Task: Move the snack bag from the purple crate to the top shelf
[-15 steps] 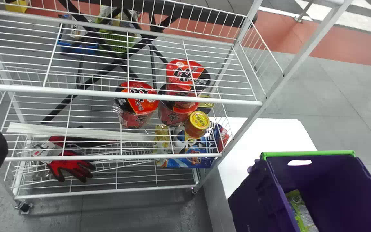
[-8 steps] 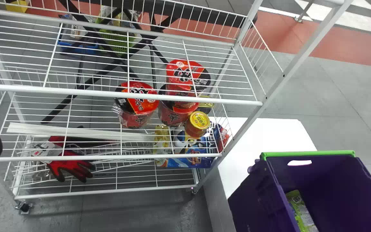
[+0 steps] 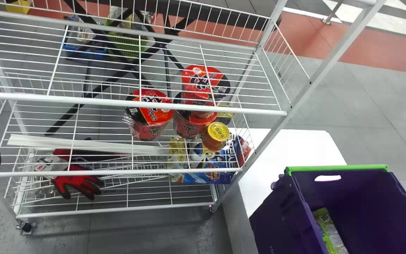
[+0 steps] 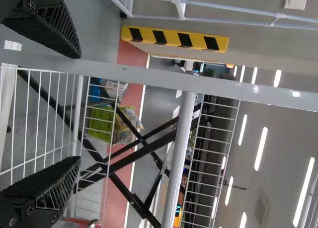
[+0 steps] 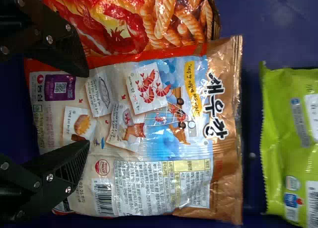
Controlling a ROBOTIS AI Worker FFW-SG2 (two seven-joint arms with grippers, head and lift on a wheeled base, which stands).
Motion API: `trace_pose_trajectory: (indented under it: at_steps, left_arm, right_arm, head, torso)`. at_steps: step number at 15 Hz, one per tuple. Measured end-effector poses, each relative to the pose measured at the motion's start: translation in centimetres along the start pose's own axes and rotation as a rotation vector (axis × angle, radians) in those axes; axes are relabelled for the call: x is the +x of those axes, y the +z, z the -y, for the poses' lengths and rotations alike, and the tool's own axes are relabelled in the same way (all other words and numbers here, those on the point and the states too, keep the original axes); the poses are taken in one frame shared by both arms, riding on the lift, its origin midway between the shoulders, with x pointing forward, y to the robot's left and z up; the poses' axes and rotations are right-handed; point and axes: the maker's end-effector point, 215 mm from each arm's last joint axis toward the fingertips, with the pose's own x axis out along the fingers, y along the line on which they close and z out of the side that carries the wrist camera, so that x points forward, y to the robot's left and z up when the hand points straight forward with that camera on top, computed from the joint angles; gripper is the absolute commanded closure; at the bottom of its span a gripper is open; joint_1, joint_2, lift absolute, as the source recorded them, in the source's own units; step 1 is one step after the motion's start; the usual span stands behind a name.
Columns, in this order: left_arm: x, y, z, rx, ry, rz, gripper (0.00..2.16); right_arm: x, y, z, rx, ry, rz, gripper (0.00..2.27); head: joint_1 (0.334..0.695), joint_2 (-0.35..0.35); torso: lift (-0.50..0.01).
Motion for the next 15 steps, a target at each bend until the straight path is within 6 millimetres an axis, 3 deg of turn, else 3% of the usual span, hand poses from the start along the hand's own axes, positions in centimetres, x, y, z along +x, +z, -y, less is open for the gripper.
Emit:
trace_pose_trajectory:
  at_steps: [3, 5, 8, 15]
  left_arm:
    - [0.4, -0.1, -0.5, 0.000, -0.002, 0.002, 0.08]
    - [0.6, -0.2, -0.7, -0.003, -0.001, 0.003, 0.08]
    - [0.9, -0.1, -0.9, -0.006, 0.001, 0.005, 0.08]
    - [1.0, -0.4, -0.5, -0.012, 0.005, 0.001, 0.08]
  right_arm:
    - [0.5, 0.0, -0.5, 0.007, 0.009, 0.002, 1.24]
    - [0.7, -0.1, -0.7, 0.014, 0.013, 0.000, 1.66]
    - [0.8, 0.3, -1.1, 0.025, 0.023, 0.016, 1.77]
    - [1.1, 2.2, -1.7, 0.009, 0.037, 0.054, 1.77]
  head:
    - [0.695, -0.350]
    - [0.695, -0.350]
    - [0.695, -0.350]
    - [0.695, -0.350]
  torso:
    - [-0.456]
    - [-0.456]
    - [-0.456]
    - [-0.456]
